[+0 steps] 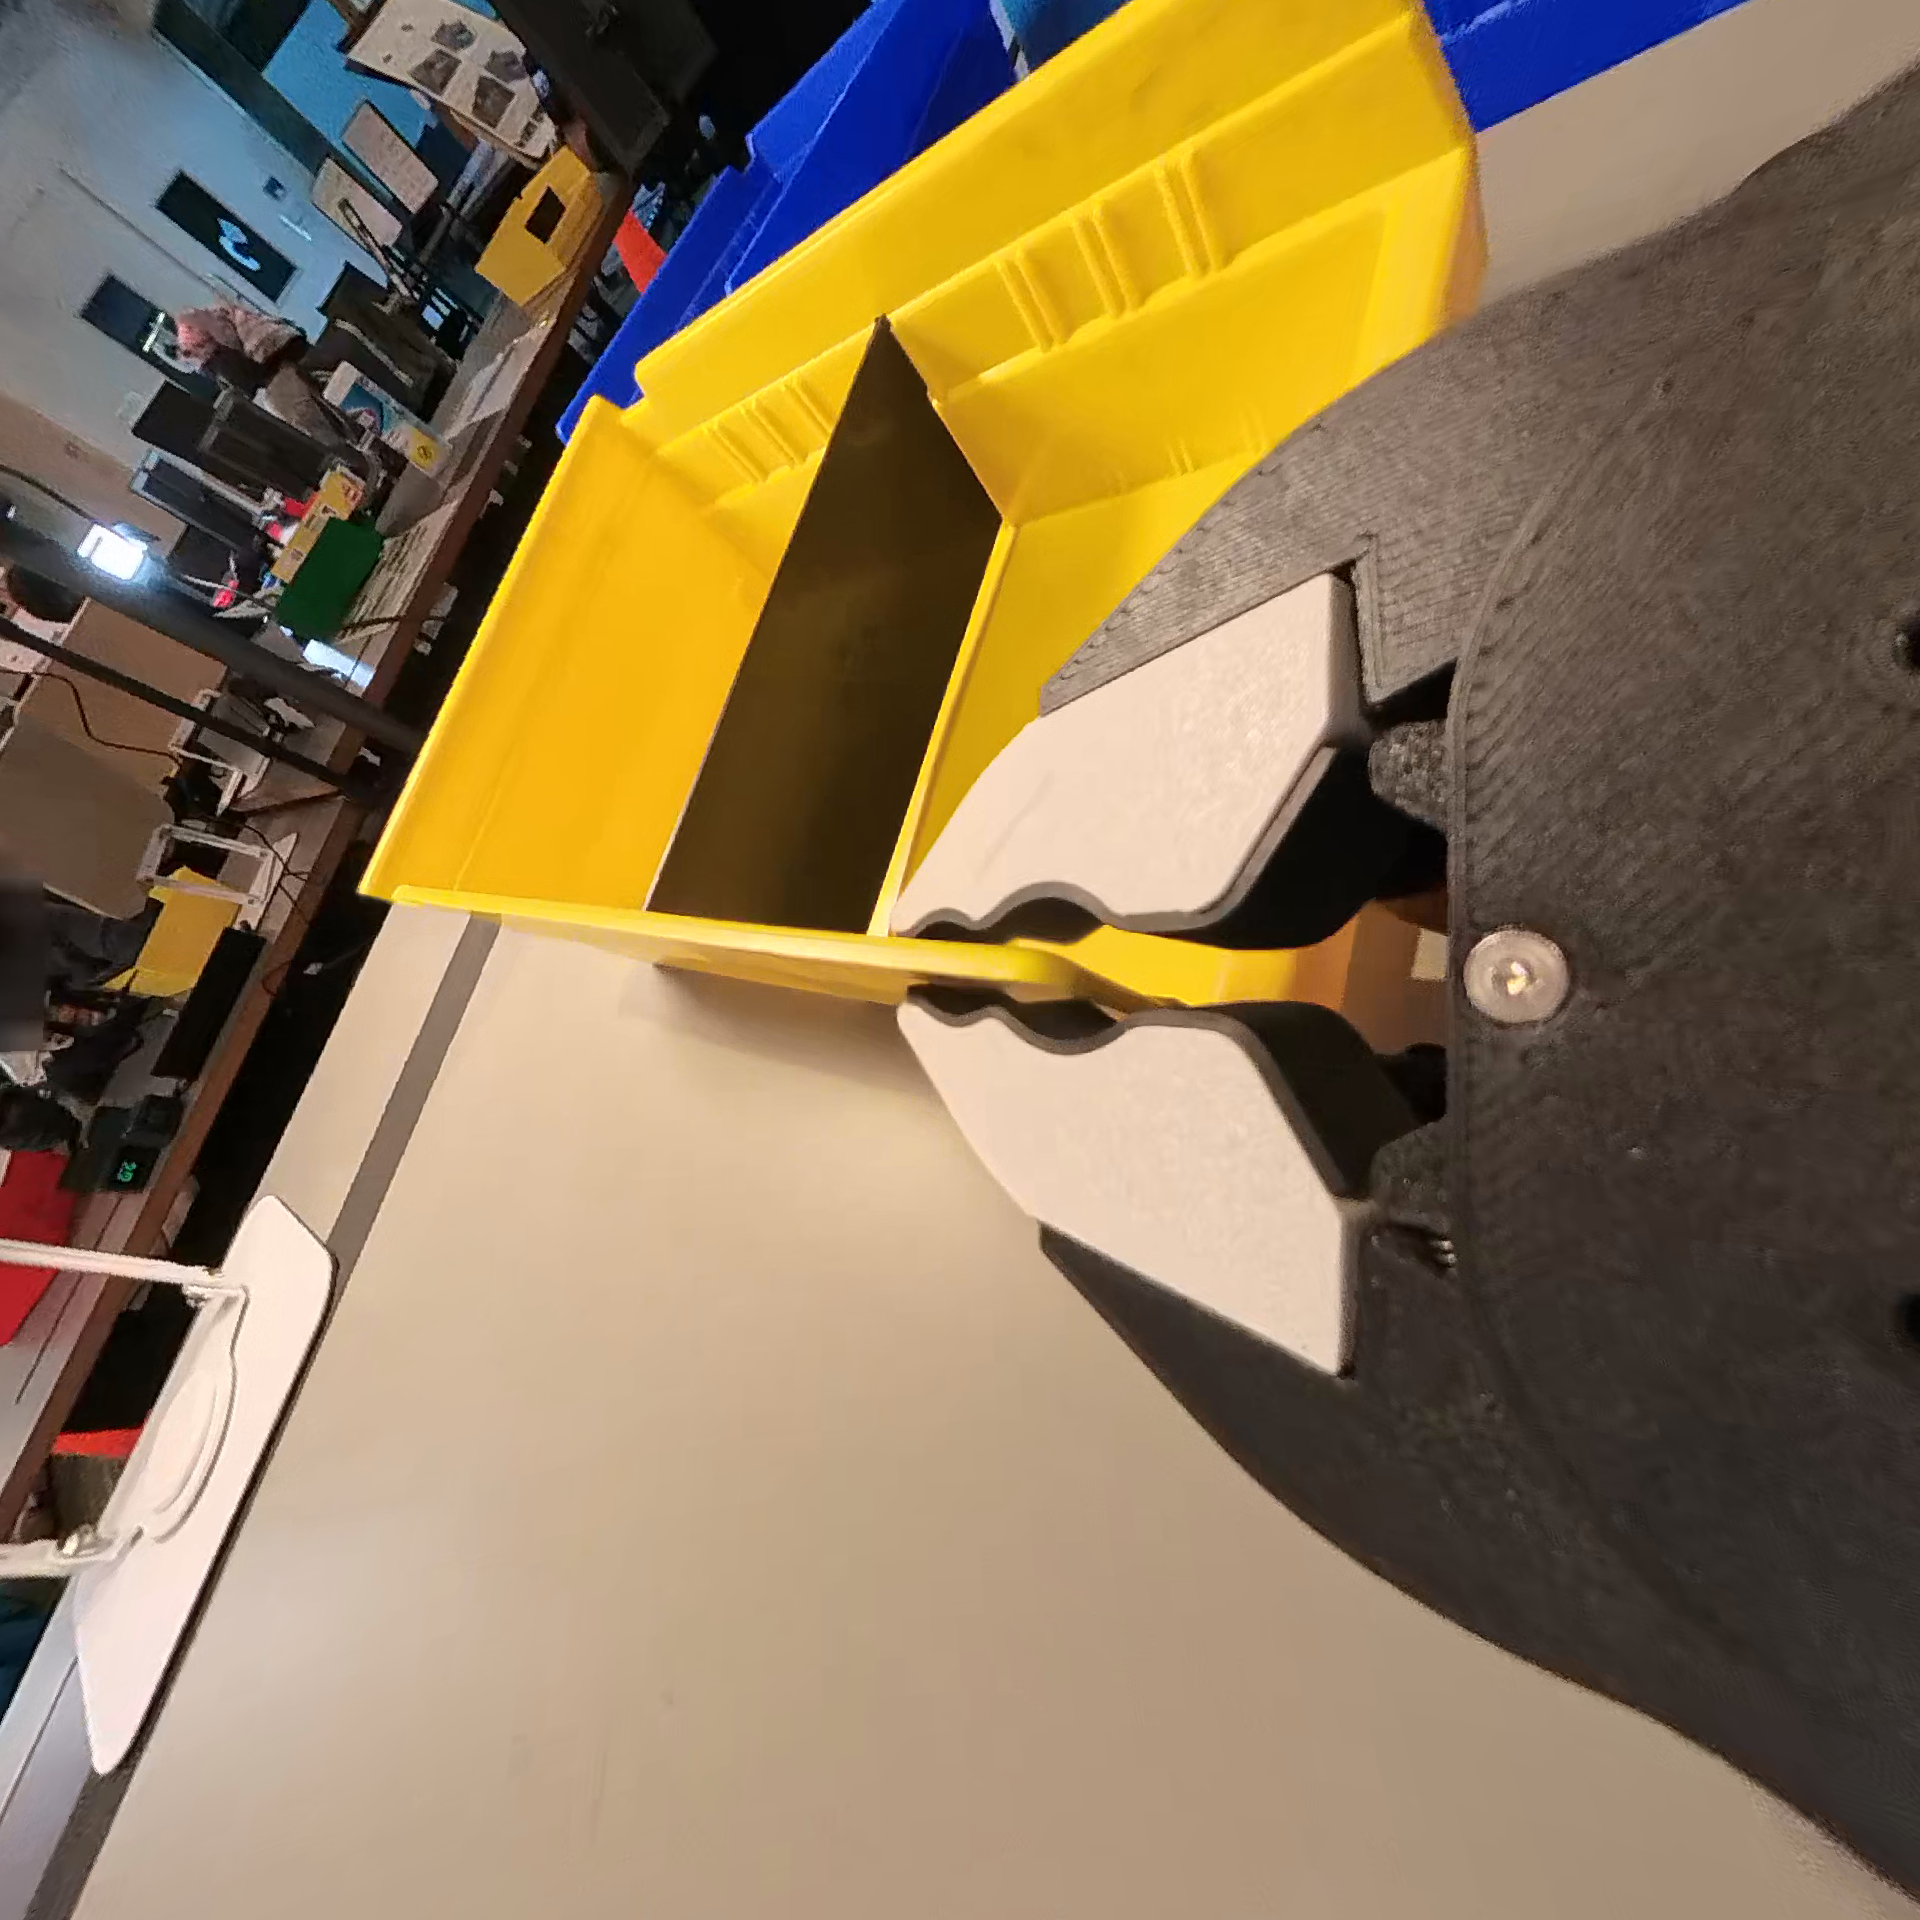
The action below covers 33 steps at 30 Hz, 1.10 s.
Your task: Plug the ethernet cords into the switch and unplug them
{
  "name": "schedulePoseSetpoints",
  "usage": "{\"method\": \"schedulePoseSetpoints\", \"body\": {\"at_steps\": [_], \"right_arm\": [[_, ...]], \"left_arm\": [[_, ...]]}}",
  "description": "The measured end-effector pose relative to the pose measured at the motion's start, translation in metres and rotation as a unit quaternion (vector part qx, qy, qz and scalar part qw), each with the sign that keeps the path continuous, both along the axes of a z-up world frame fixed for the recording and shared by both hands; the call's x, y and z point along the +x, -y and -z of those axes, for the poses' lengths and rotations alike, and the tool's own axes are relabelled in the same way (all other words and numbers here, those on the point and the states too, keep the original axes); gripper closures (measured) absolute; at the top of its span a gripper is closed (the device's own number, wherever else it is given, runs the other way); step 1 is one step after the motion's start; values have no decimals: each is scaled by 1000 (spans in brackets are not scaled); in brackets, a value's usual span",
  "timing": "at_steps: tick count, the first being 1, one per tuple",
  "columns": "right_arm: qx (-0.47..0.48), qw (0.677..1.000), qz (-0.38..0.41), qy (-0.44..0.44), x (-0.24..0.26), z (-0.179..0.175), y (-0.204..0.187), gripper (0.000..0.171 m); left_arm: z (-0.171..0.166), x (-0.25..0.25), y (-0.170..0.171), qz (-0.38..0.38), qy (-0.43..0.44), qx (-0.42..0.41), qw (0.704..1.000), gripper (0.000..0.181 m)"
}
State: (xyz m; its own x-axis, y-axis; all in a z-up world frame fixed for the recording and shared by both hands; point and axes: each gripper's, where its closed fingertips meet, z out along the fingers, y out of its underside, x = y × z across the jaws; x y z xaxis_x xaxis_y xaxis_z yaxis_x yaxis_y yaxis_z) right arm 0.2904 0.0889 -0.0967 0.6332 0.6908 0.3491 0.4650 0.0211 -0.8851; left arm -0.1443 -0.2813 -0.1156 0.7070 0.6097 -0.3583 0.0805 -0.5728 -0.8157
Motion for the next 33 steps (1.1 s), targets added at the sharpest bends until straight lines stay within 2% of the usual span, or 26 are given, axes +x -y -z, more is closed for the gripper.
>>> {"method": "schedulePoseSetpoints", "body": {"at_steps": [2, 8, 19, 29, 33], "right_arm": [[5, 1000, 5, 1, 3, 0, -2, 165], [8, 1000, 16, -7, 15, 0, -9, 165], [24, 999, 34, 8, 22, 0, -33, 165], [15, 1000, -8, 5, 27, 0, -70, 165], [7, 1000, 5, 0, 29, 0, -83, 166]], "left_arm": [[-1, -5, 15, -24, -5, 3, 1000, 174], [-1, -2, 48, -28, -5, 6, 1000, 174], [-1, -46, 56, -12, -9, -10, 1000, 174], [-1, -59, 53, -4, -11, -5, 1000, 174], [-1, -60, 53, -4, -14, -7, 1000, 174]]}}
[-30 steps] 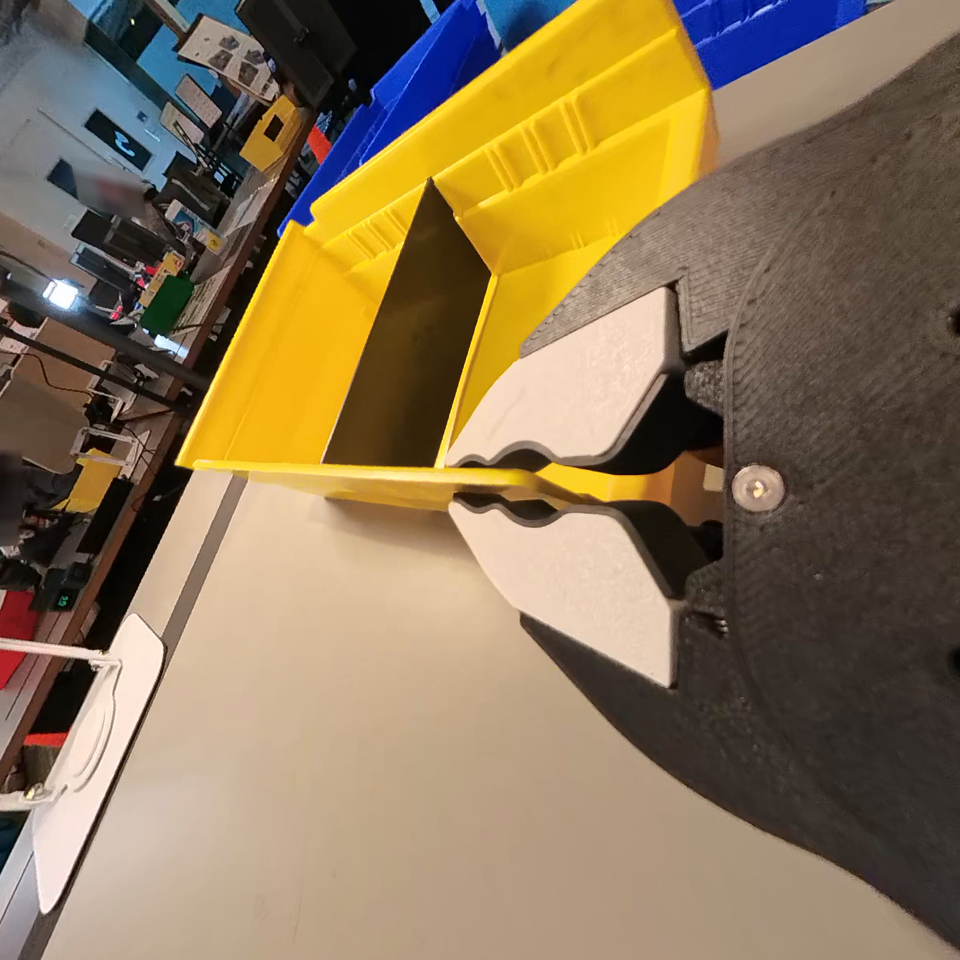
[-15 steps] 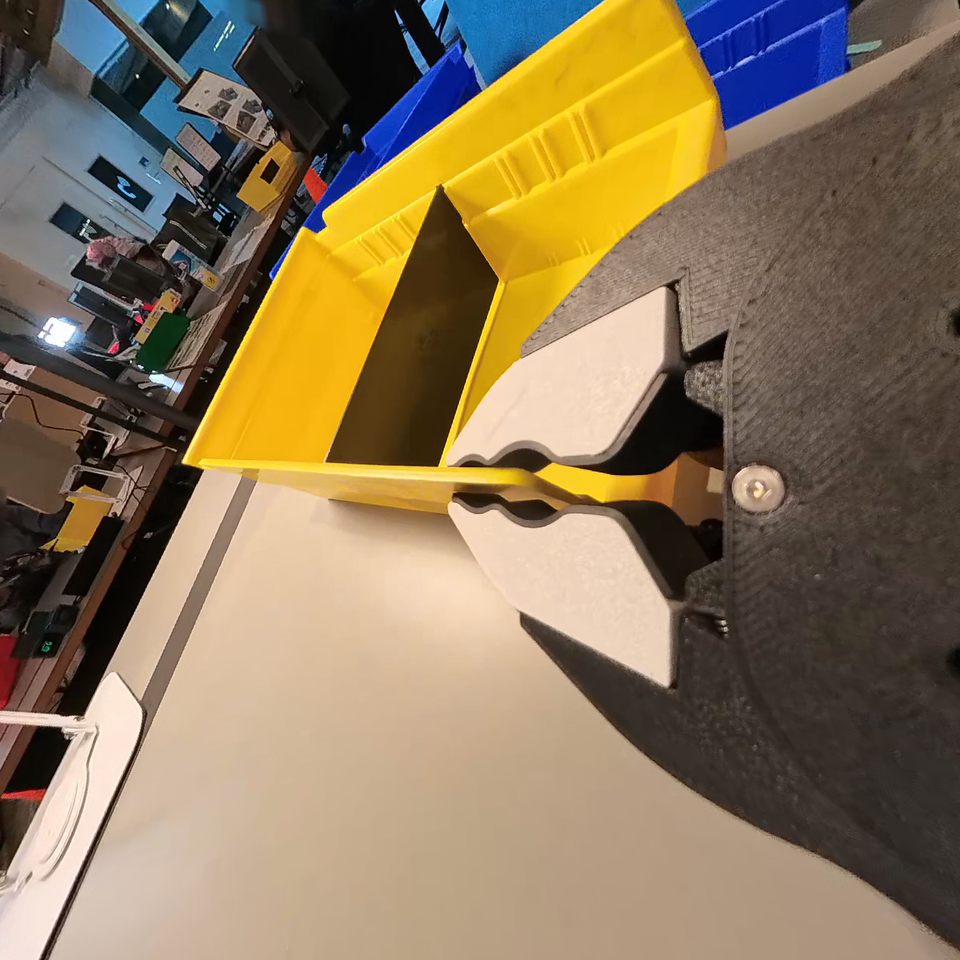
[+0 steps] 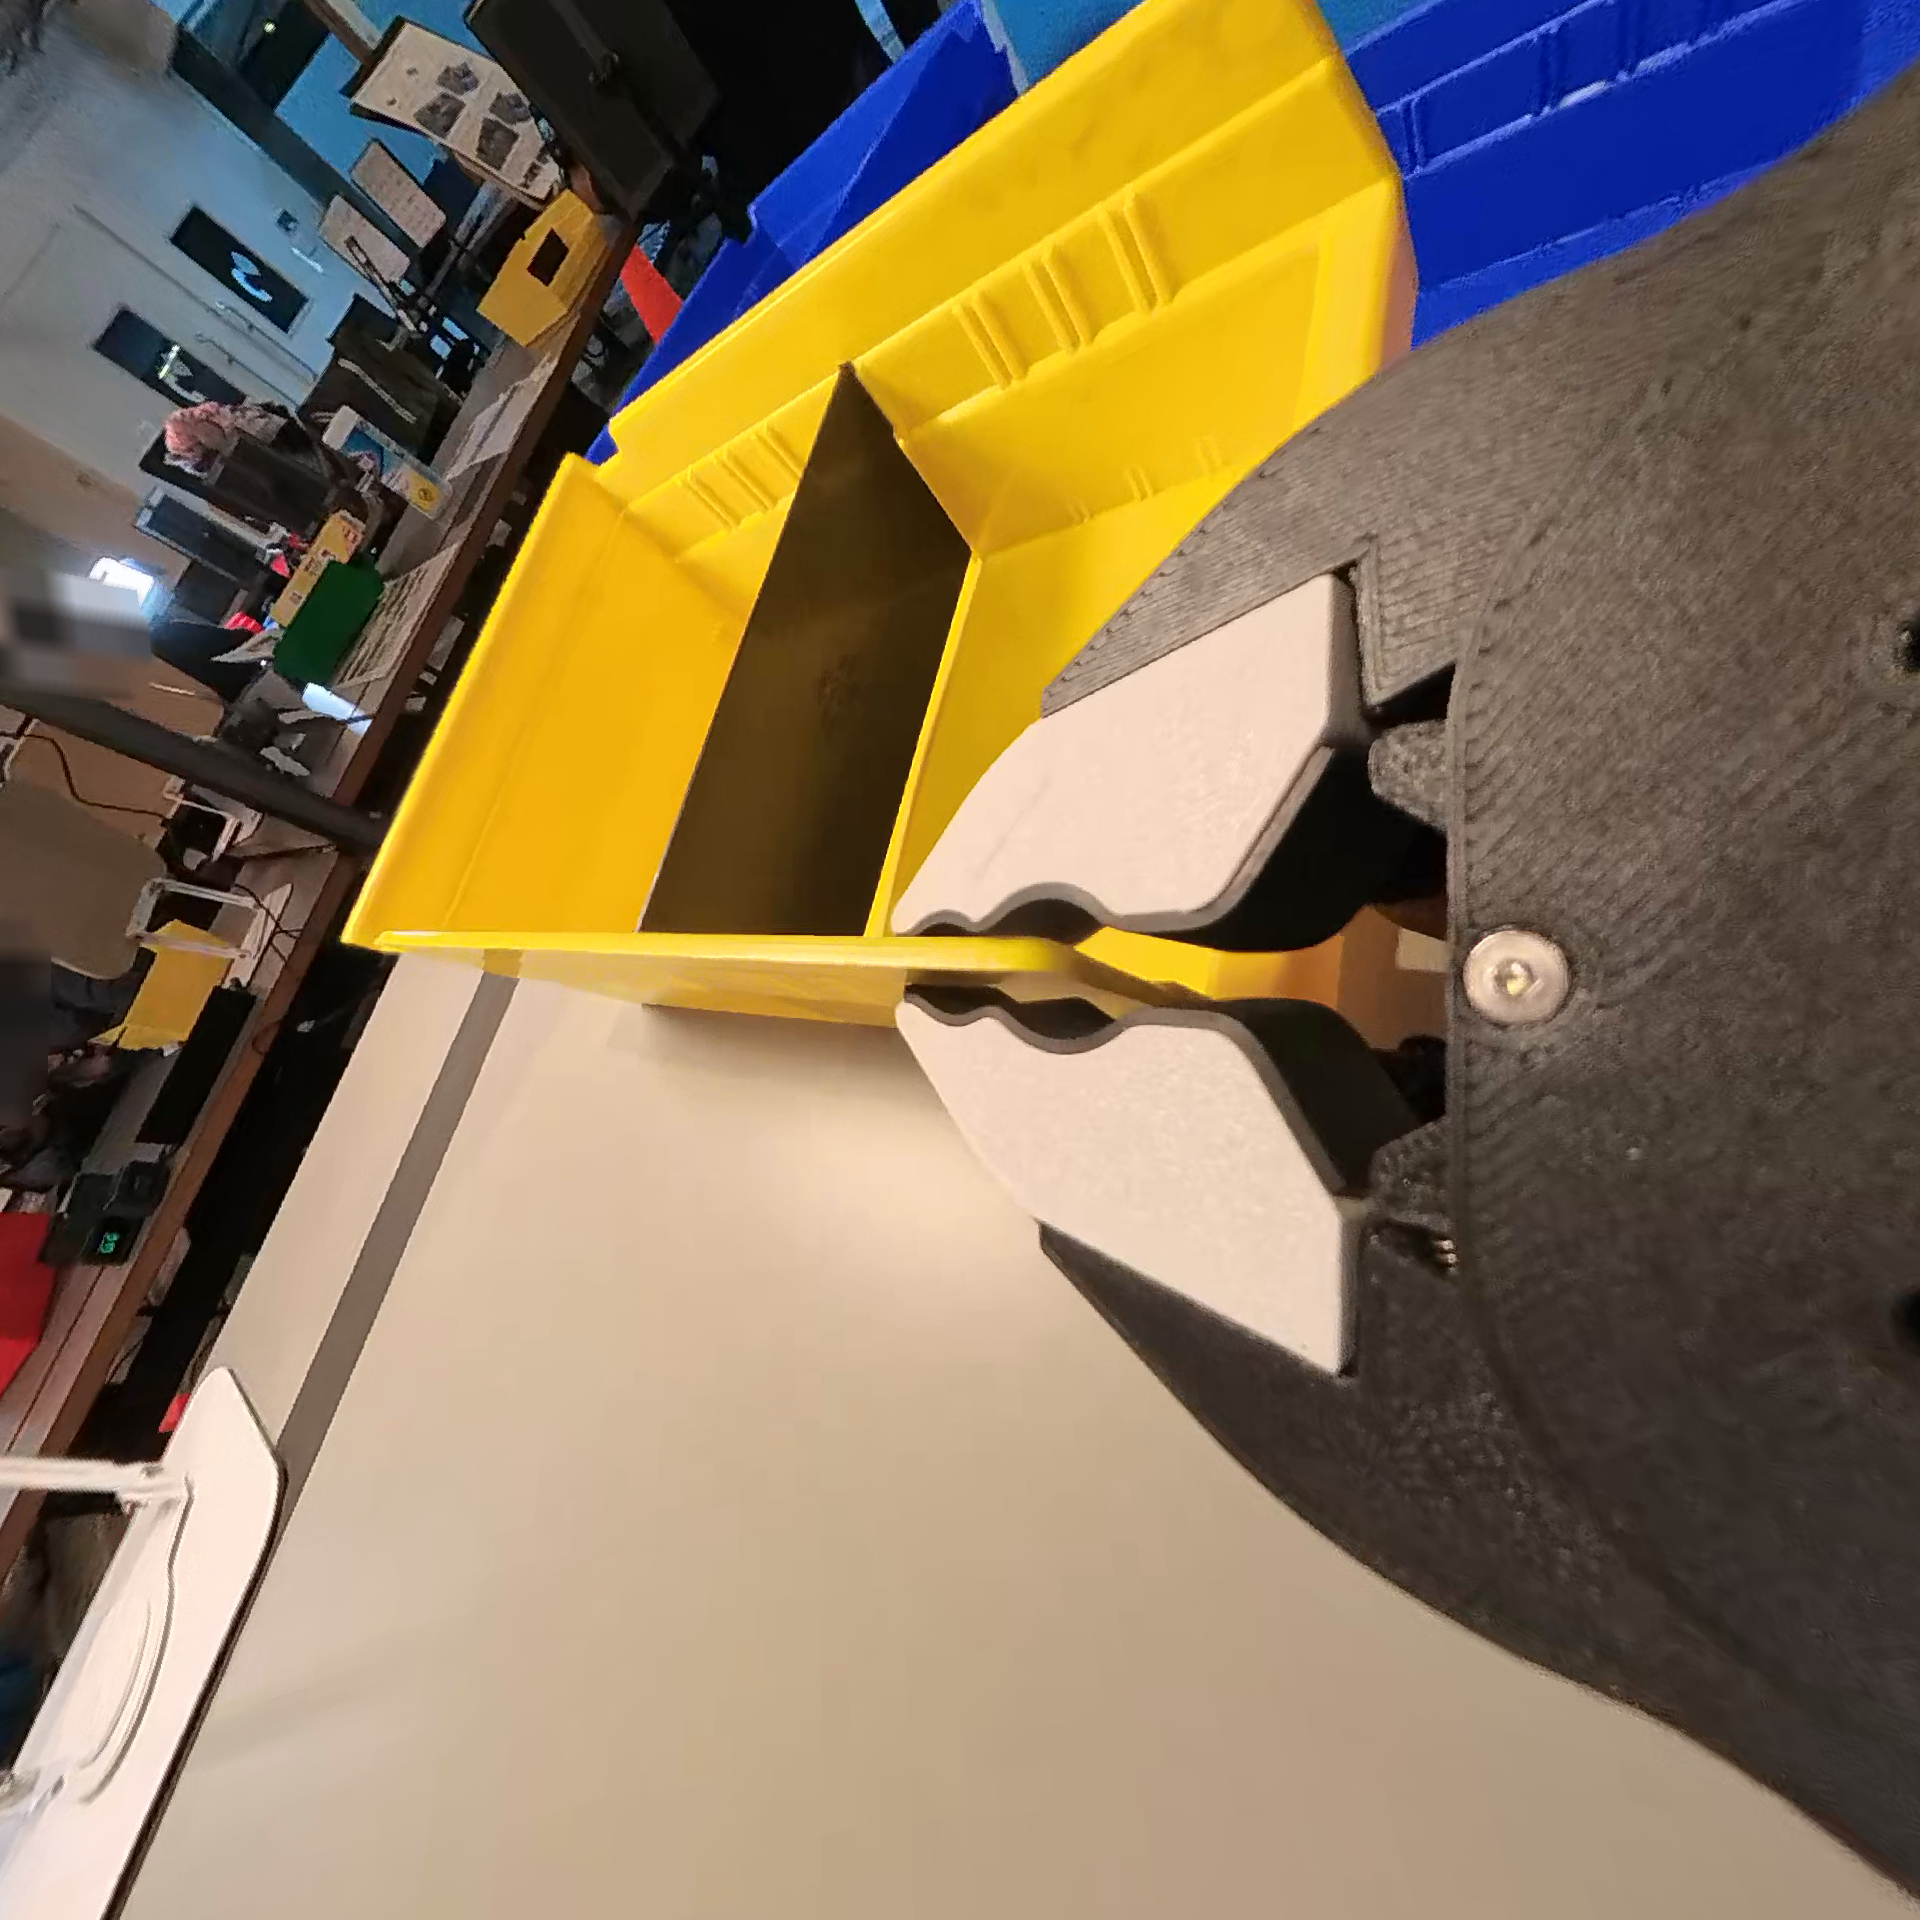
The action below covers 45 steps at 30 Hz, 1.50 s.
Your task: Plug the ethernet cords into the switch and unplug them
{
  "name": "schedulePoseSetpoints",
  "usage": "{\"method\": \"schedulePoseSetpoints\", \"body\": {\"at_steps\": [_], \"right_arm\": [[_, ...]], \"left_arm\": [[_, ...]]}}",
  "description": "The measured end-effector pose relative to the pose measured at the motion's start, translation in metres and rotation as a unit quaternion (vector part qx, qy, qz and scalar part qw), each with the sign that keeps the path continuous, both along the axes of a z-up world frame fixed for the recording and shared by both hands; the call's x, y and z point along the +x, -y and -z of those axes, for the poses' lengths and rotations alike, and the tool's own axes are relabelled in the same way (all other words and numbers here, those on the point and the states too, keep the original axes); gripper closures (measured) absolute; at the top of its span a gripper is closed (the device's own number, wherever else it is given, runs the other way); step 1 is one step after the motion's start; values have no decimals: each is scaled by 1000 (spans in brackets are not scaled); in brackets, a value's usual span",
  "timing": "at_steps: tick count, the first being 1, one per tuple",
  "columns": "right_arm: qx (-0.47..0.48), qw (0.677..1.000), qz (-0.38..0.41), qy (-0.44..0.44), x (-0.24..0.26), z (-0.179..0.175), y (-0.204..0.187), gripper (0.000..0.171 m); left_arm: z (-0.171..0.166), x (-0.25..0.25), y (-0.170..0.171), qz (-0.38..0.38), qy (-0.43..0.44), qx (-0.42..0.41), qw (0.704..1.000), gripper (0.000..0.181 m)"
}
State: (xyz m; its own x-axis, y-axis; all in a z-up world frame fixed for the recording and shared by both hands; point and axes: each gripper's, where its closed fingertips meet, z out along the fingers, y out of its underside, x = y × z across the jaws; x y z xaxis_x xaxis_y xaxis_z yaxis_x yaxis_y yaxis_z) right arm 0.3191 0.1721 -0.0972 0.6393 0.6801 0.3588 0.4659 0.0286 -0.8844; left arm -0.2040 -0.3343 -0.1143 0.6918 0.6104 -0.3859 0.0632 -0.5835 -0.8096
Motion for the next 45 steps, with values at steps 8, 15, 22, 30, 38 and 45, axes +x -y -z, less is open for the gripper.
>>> {"method": "schedulePoseSetpoints", "body": {"at_steps": [8, 15, 22, 30, 38, 45], "right_arm": [[12, 1000, 16, 15, 8, 0, 15, 165], [10, 999, 6, 41, 19, -3, 27, 154], [9, 995, -33, 89, 34, -17, 66, 153], [9, 980, -182, 75, -47, -17, 120, 155], [-46, 959, -272, 70, -106, 21, 152, 156], [-39, 954, -279, 103, -113, 37, 160, 155]], "left_arm": [[0, 6, 1, 6, 3, 3, 1000, 174], [-21, 24, 5, 61, 17, 21, 998, 153], [-85, 30, 27, 105, 0, 46, 993, 116], [-67, -62, 15, 76, 89, 1, 993, 109], [-14, -124, -54, 139, 242, -26, 960, 113], [16, -171, -88, 34, 415, 93, 904, 95]]}}
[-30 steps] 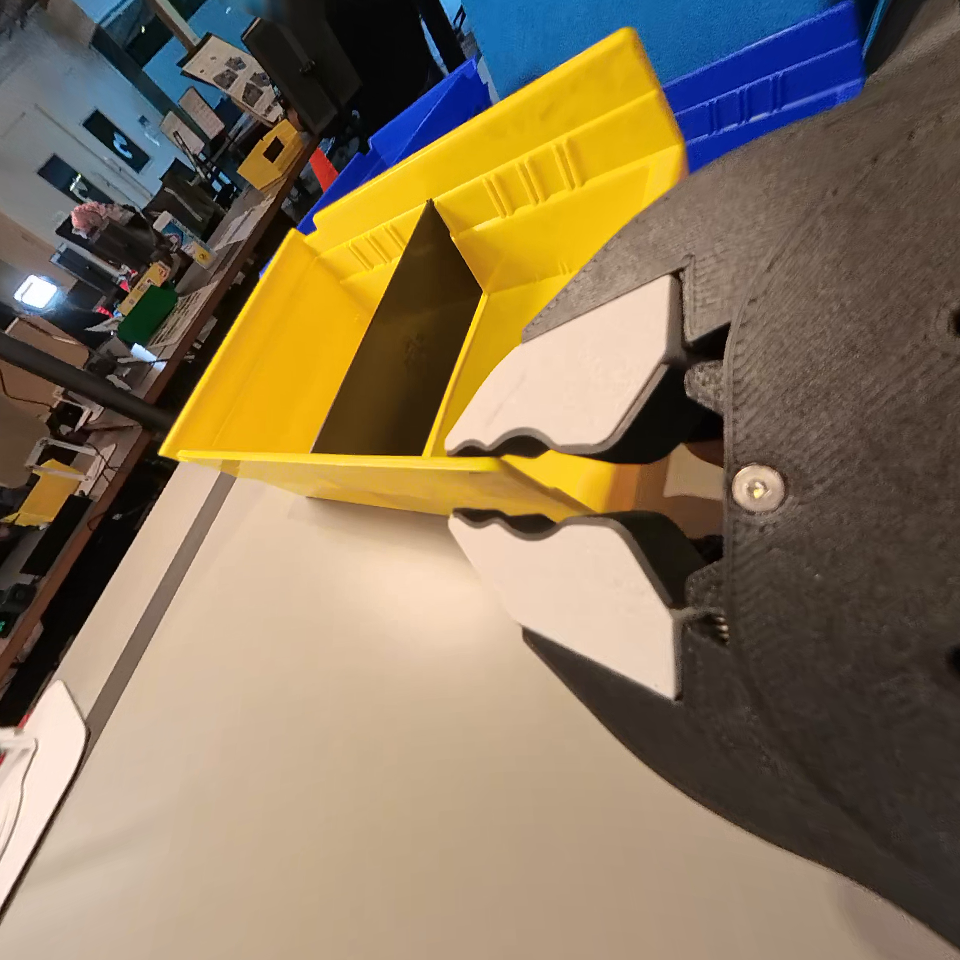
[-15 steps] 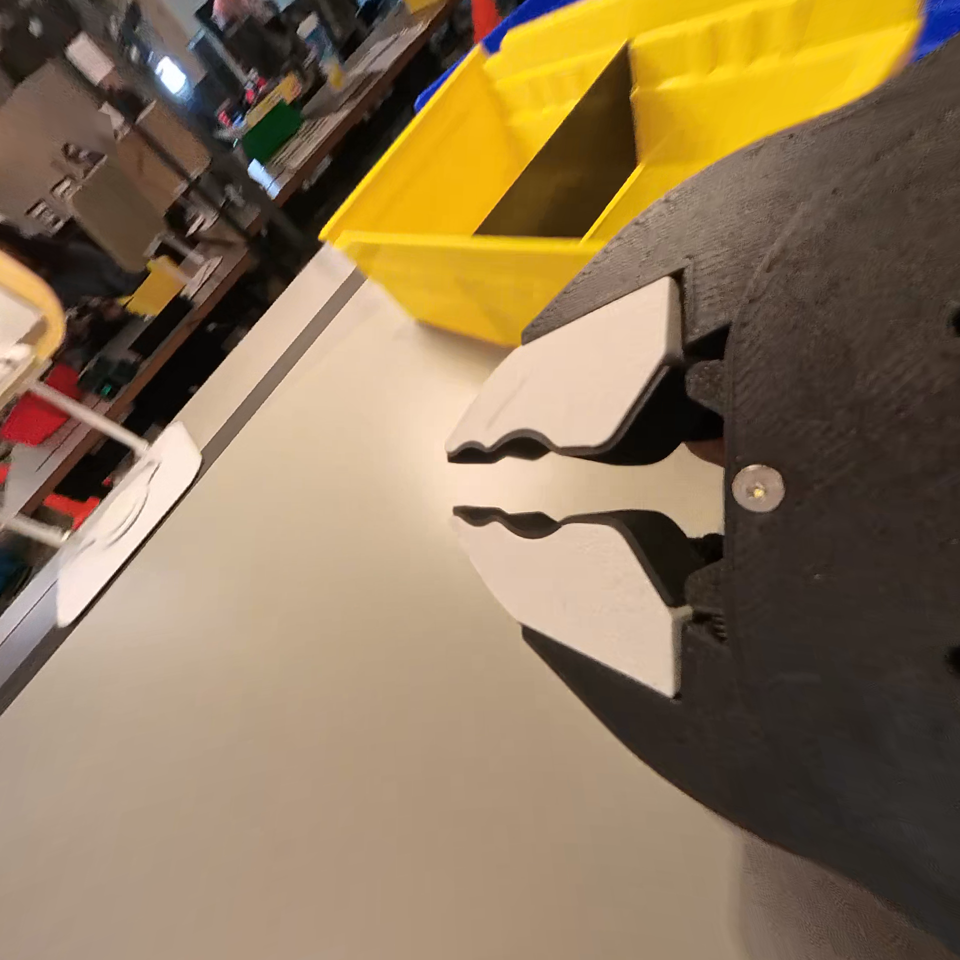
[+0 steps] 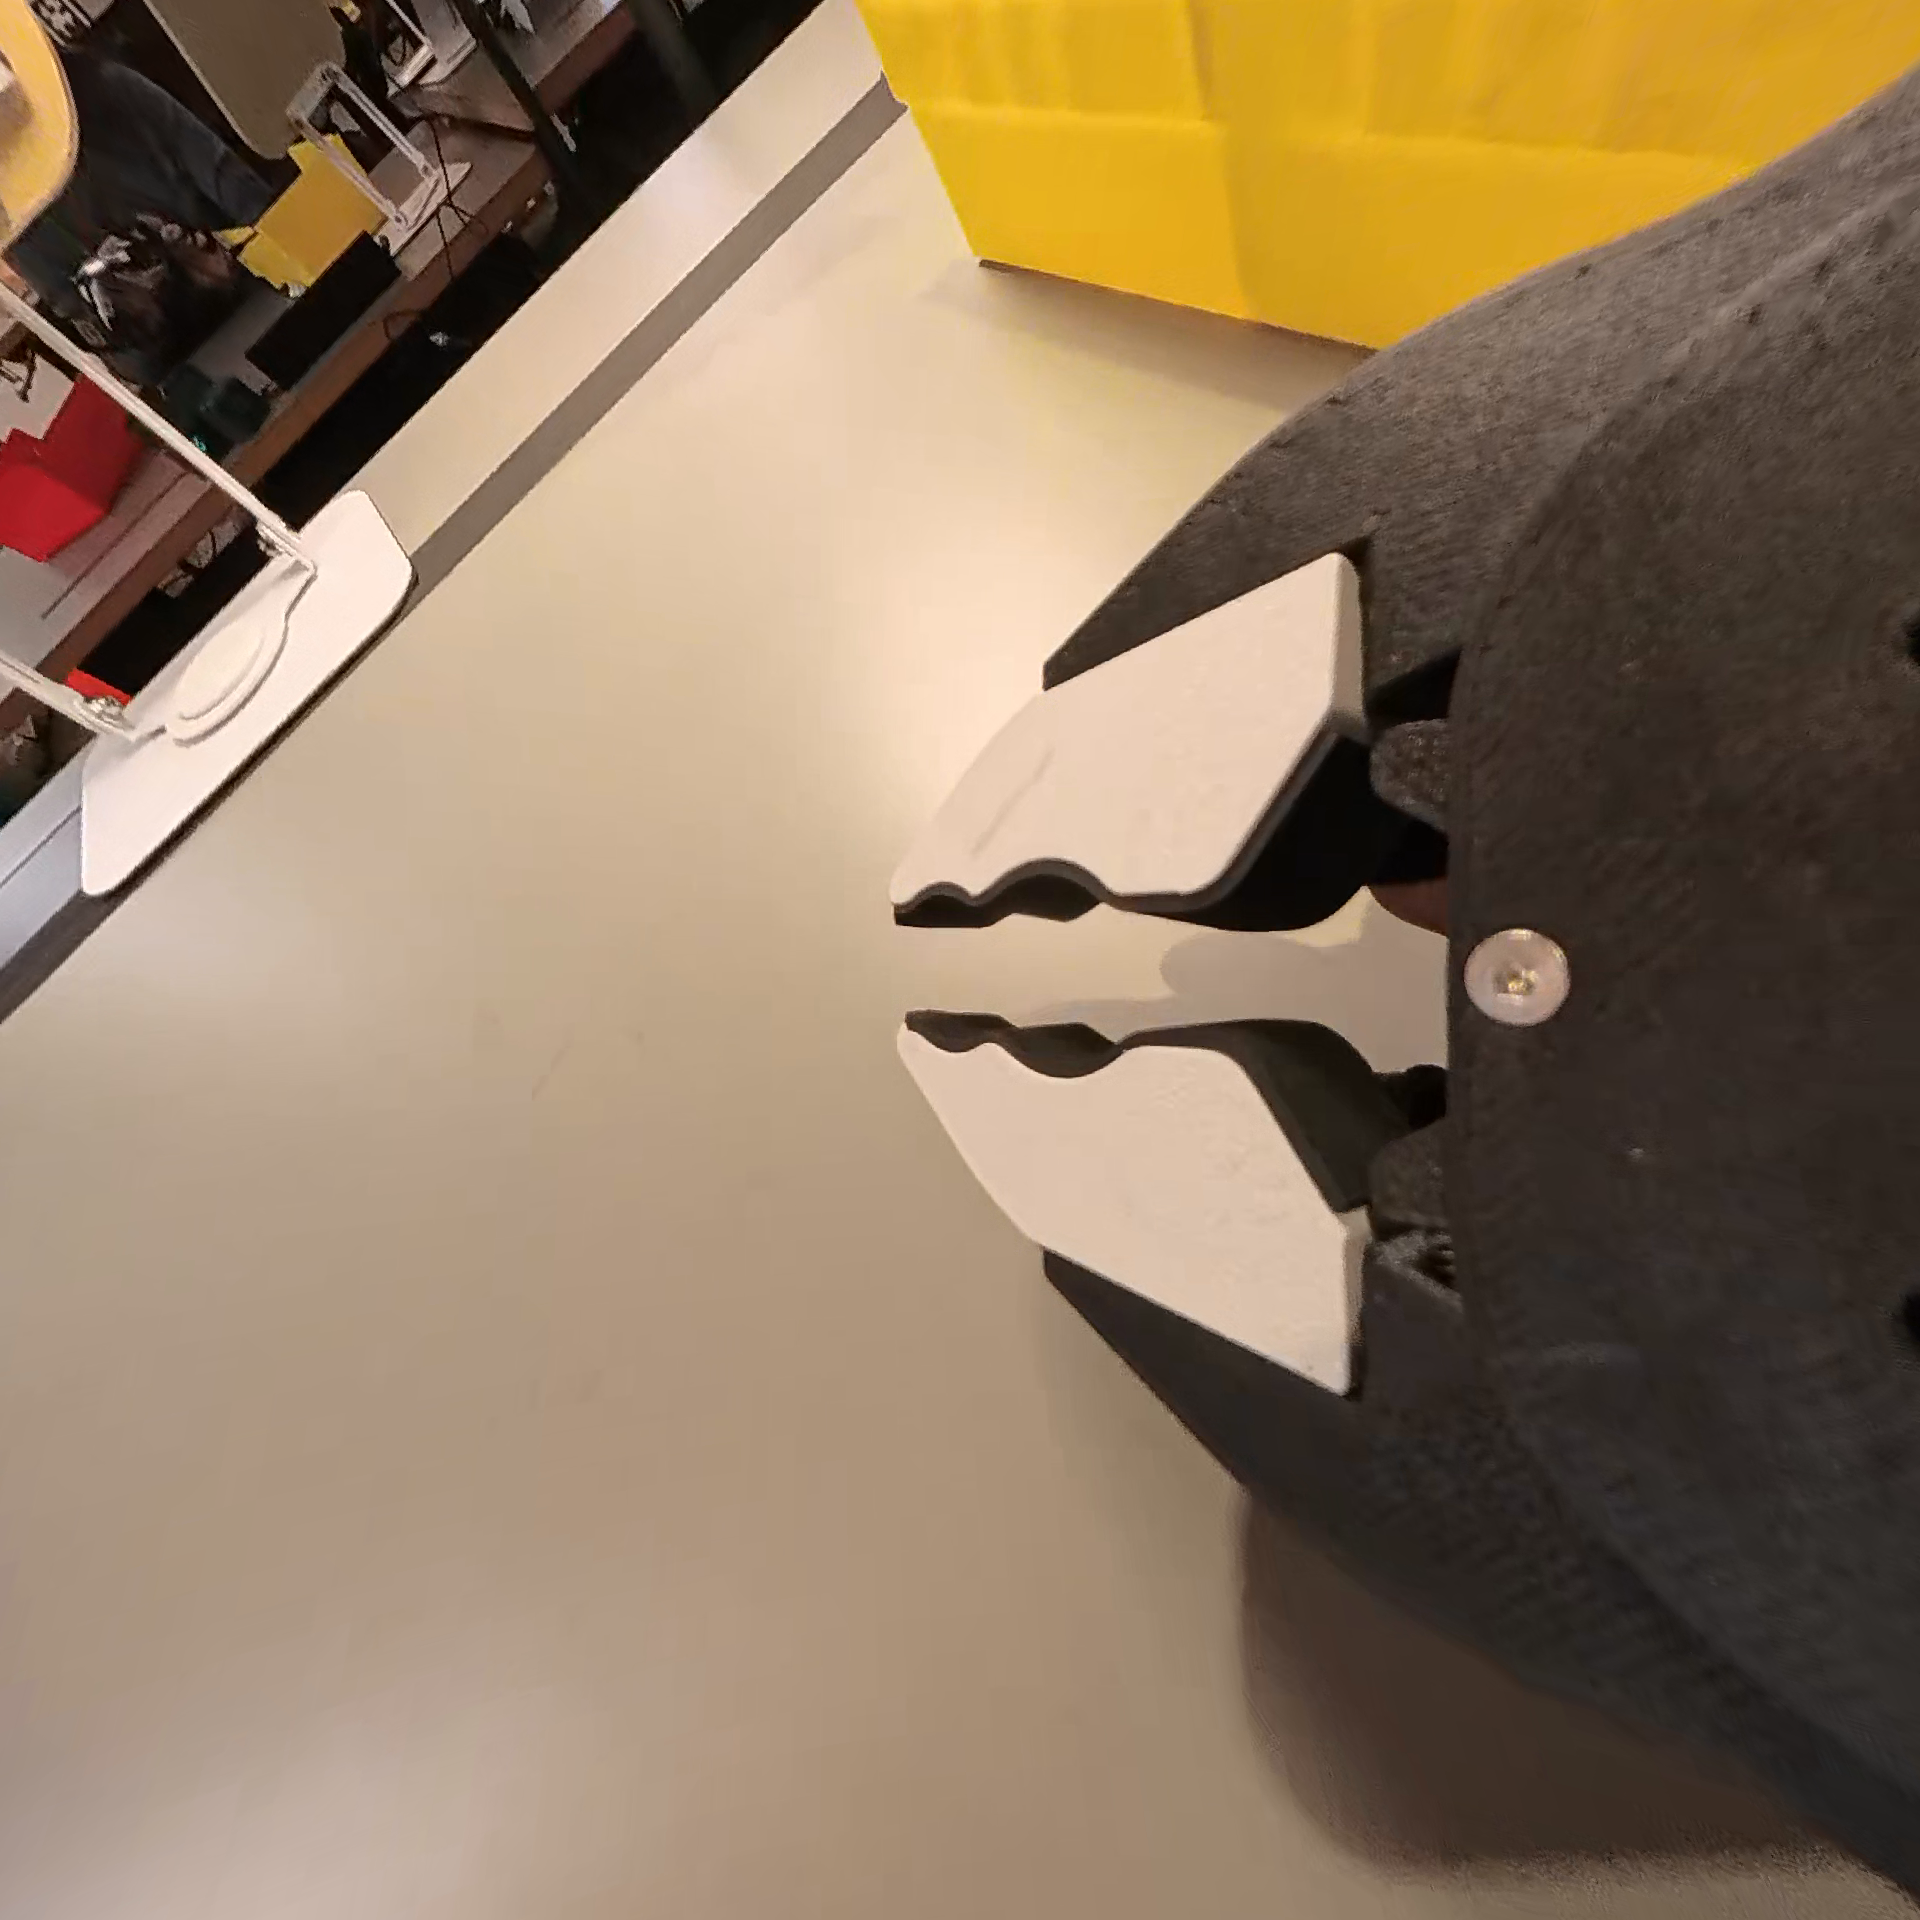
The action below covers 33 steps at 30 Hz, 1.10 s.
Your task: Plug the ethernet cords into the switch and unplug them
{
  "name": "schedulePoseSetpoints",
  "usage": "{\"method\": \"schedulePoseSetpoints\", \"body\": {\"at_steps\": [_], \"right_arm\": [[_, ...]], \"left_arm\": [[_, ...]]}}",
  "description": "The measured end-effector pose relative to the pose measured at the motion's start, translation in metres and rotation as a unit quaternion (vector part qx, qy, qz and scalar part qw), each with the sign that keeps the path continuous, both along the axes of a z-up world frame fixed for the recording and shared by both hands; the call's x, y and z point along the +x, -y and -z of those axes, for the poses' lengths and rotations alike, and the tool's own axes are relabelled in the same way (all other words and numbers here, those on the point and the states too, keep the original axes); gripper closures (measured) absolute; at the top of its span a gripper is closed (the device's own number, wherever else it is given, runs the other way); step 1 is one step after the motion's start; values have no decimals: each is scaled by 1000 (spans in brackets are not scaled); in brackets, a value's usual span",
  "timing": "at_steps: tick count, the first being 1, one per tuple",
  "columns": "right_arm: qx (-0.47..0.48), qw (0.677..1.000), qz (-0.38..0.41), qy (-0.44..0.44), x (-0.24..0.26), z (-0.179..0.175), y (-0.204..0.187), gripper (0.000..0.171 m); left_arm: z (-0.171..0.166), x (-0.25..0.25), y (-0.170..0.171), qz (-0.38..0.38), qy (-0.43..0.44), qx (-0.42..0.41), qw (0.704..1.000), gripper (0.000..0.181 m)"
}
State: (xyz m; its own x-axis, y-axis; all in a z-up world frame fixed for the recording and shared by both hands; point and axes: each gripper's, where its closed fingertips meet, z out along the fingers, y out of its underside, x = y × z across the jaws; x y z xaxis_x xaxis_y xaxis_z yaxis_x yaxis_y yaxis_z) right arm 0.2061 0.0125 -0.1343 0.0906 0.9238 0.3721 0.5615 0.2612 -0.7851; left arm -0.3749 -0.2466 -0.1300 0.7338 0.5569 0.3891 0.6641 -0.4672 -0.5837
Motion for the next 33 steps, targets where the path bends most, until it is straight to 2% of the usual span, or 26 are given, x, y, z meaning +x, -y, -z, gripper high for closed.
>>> {"method": "schedulePoseSetpoints", "body": {"at_steps": [2, 3, 5, 10, 13, 16, 21, 24, 27, 30, 33], "right_arm": [[-3, 1000, -2, 4, 1, 4, 1, 155], [-6, 1000, -2, 6, 1, 7, 1, 155], [-9, 1000, -1, 14, 2, 11, -1, 155], [-16, 1000, -14, 13, -3, 10, -2, 155], [-22, 999, -24, 12, -6, 10, -4, 155], [-32, 999, -37, 7, -10, 8, -5, 155], [-55, 996, -66, -7, -23, -1, -3, 155], [-61, 994, -87, -17, -35, -12, 0, 154], [-71, 991, -107, -36, -52, -28, 5, 153], [-84, 986, -130, -66, -74, -51, 15, 149], [-103, 974, -164, -115, -101, -81, 32, 139]], "left_arm": [[9, 1, -8, 9, 31, 8, 999, 97], [10, 3, -11, 21, 39, 16, 999, 108], [9, 5, -14, 33, 38, 27, 998, 119], [-19, 5, -4, 29, -32, 34, 998, 142], [-64, 14, 5, 25, -95, 51, 994, 150], [-123, 28, 12, 21, -182, 70, 981, 154], [-236, 74, 5, 34, -342, 116, 932, 156], [-293, 121, -20, 69, -395, 167, 901, 157], [-319, 174, -59, 123, -407, 208, 881, 156], [-320, 229, -105, 179, -386, 250, 870, 157], [-296, 279, -150, 227, -343, 291, 864, 157]]}}
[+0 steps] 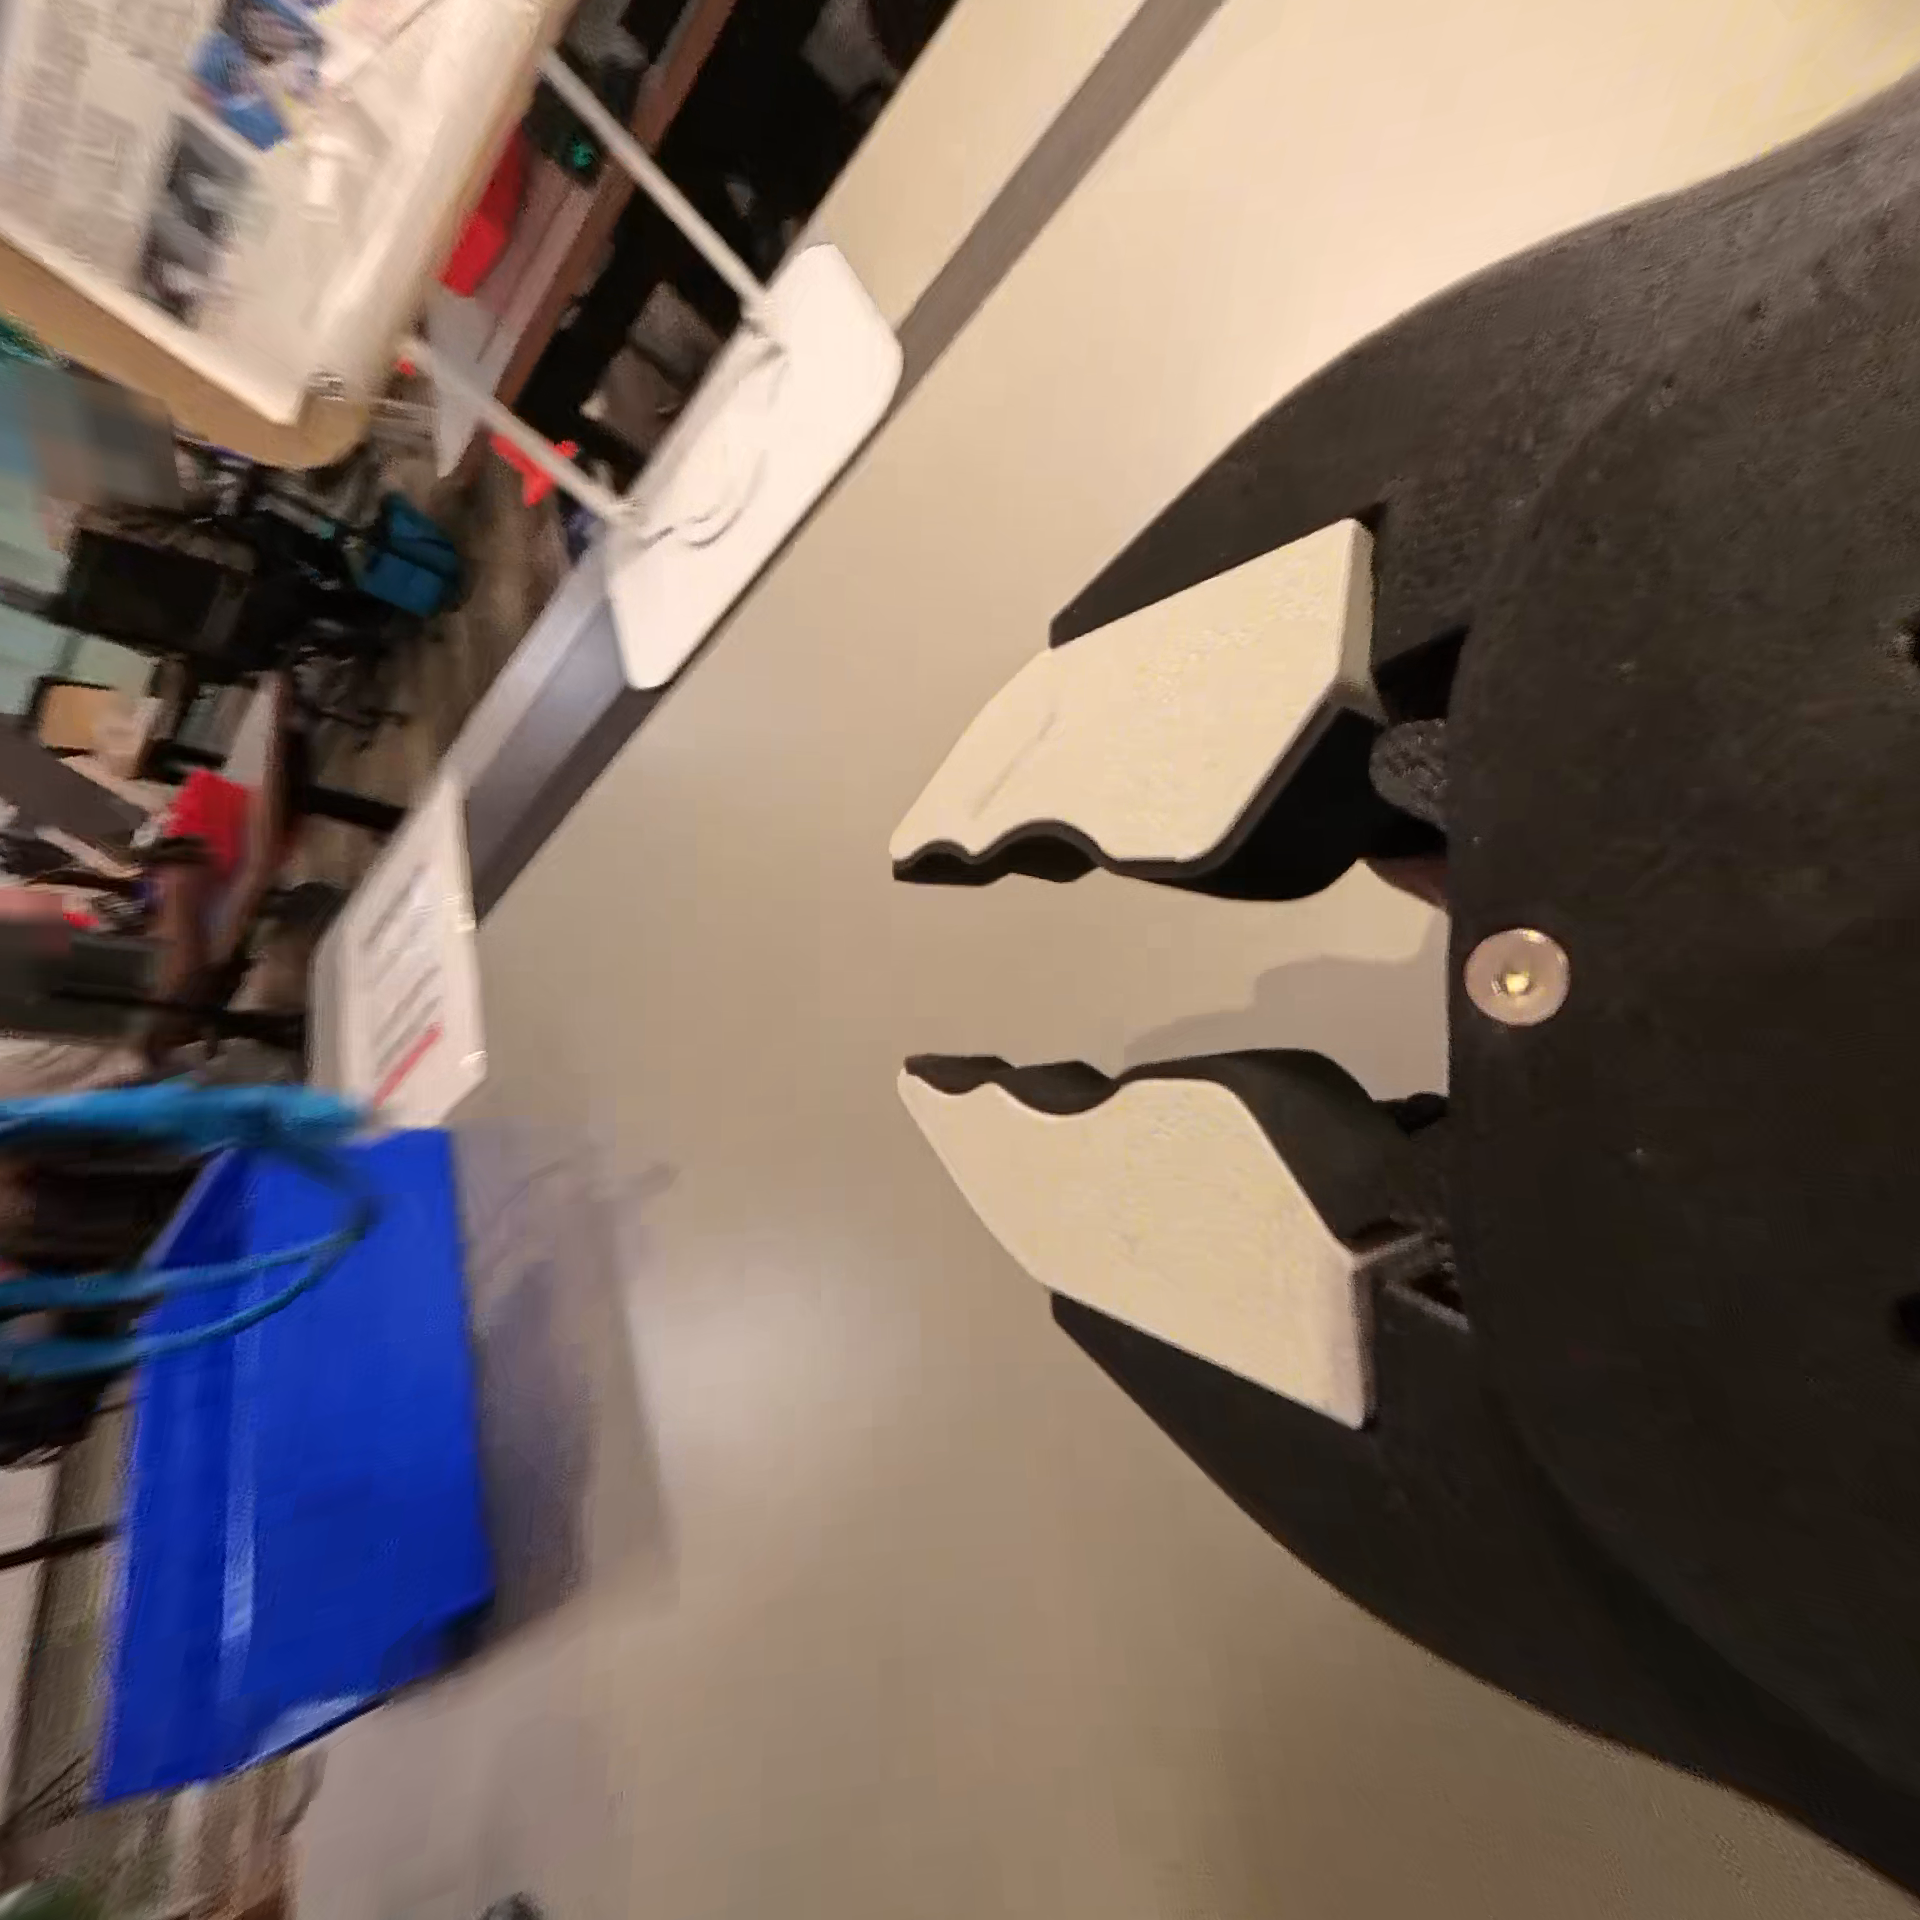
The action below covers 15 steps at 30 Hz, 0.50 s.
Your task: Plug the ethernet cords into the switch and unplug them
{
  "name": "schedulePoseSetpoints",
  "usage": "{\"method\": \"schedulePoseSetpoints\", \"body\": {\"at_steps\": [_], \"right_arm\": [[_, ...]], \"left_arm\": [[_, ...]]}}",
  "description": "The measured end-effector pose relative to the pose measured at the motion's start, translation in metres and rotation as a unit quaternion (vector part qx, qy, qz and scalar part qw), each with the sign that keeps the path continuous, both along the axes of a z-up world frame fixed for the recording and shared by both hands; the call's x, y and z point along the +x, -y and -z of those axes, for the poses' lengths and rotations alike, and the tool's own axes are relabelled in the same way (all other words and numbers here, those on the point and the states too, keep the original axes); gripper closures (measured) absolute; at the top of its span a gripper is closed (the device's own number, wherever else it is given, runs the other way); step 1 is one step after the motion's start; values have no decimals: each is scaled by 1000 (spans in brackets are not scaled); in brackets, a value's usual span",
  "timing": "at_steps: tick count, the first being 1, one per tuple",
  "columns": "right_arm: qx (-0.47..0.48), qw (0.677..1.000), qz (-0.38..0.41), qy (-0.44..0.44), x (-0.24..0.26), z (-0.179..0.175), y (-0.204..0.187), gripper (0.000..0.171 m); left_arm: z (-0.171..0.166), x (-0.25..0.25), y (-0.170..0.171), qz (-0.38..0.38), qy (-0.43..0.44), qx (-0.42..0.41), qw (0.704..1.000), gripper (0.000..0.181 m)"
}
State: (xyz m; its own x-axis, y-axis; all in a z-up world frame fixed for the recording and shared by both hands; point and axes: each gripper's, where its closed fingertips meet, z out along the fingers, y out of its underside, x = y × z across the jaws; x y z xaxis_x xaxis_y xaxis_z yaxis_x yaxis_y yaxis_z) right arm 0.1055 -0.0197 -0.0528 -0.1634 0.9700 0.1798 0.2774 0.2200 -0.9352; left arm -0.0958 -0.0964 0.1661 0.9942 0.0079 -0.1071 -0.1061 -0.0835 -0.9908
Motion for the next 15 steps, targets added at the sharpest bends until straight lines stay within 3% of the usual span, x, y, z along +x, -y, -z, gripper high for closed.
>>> {"method": "schedulePoseSetpoints", "body": {"at_steps": [4, 8, 13, 15], "right_arm": [[-11, 999, -6, -45, -43, -24, 7, 115], [2, 1000, 28, -9, -86, 3, -10, 94], [25, 997, 55, -51, -114, 15, -32, 131], [28, 996, 55, -69, -123, 15, -39, 137]], "left_arm": [[57, 53, -50, 62, 86, 15, 994, 156], [105, 75, -82, 92, 186, 21, 978, 156], [130, 56, -91, 104, 280, 33, 954, 156], [140, 38, -93, 98, 320, 36, 942, 156]]}}
